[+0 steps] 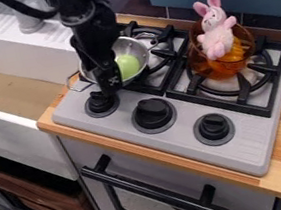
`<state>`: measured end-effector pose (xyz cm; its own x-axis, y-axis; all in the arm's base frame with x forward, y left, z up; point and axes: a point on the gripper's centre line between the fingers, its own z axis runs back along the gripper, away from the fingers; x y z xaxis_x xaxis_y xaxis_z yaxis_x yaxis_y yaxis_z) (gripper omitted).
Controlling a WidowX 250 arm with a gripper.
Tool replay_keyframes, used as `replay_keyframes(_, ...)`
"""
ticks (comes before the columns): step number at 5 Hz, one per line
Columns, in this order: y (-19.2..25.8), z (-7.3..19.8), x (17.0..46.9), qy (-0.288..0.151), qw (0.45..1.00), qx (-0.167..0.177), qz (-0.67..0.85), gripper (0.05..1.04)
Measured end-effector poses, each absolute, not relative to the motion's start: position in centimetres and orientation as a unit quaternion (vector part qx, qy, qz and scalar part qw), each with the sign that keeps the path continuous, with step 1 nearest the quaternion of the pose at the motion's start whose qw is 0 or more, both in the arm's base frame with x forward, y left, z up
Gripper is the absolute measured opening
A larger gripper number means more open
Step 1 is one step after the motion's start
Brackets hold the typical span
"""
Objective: Move the silver pan to the upper left burner
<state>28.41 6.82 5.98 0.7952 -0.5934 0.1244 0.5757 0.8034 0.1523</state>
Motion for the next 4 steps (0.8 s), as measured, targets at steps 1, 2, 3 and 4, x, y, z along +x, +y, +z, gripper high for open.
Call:
replay_keyframes(1, 6.58, 5.06, 28.63, -0.073, 0.949, 0.060, -0.302, 0.986)
replay_keyframes(2, 6.37, 4.56, 28.77, -0.069, 0.952, 0.063, -0.291, 0.921)
replay_keyframes(3, 6.37, 4.54, 28.86, -0.071, 0.953, 0.063, -0.287, 0.650)
replay_keyframes(4, 6.31, 4.73, 29.13, -0.076, 0.954, 0.061, -0.285, 0.373)
